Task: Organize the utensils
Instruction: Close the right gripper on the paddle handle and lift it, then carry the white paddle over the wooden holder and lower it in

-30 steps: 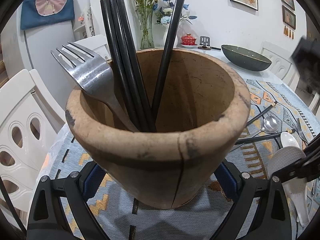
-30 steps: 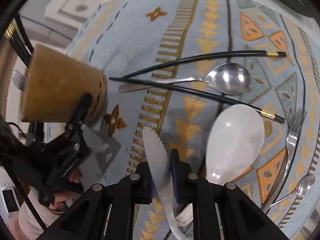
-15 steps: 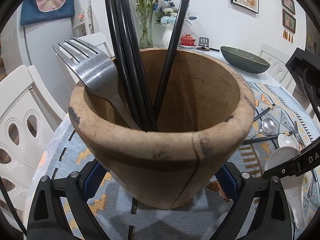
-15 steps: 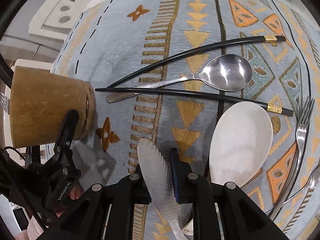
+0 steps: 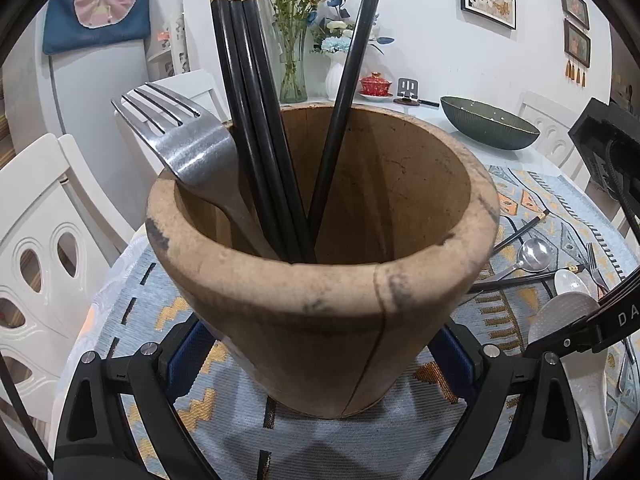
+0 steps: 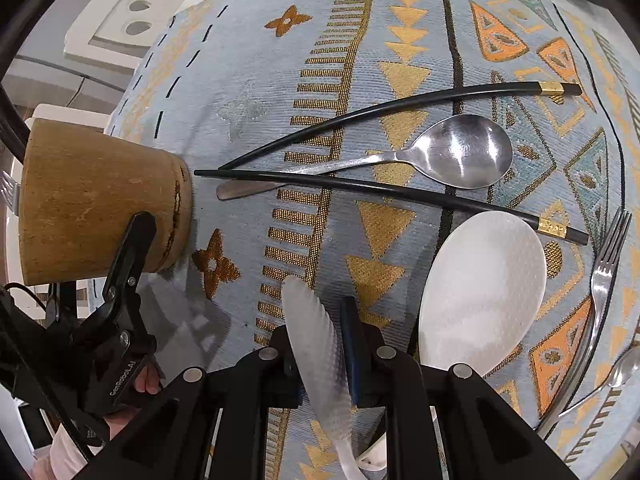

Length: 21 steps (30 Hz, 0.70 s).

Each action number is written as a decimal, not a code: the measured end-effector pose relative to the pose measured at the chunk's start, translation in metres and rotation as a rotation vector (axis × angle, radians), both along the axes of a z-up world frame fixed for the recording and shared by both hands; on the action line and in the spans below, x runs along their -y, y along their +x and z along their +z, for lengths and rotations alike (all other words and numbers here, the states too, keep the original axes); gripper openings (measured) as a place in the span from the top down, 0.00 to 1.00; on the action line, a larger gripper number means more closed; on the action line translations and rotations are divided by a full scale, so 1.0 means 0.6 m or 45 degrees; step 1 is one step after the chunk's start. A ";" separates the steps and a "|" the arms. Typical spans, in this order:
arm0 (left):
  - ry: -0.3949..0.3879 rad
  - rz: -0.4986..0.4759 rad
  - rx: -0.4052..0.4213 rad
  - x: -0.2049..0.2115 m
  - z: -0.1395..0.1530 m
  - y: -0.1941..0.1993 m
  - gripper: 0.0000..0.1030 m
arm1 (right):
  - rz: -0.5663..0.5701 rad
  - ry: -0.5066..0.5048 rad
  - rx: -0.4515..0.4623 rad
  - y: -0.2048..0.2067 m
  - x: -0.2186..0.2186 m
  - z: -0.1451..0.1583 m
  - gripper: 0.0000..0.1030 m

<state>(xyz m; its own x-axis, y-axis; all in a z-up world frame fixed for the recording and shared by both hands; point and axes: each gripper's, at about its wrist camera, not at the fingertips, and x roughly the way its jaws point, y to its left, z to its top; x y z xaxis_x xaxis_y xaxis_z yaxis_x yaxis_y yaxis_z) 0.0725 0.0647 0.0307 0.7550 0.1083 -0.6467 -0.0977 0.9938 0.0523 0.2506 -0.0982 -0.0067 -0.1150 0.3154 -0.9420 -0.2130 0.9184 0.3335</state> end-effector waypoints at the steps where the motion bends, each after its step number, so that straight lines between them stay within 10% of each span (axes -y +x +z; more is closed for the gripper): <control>1: 0.003 0.001 0.000 0.002 0.000 0.001 0.05 | -0.005 0.016 0.002 0.000 0.003 -0.001 0.87; 21: 0.006 0.004 0.007 0.003 0.001 0.003 0.05 | -0.057 0.092 0.104 -0.031 0.046 0.008 0.86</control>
<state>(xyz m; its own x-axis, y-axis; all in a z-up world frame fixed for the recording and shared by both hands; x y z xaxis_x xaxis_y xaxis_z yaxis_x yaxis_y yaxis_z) 0.0743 0.0628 0.0315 0.7582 0.1136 -0.6420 -0.1008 0.9933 0.0567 0.2320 -0.1256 -0.0017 -0.0231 0.3863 -0.9221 -0.2016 0.9016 0.3827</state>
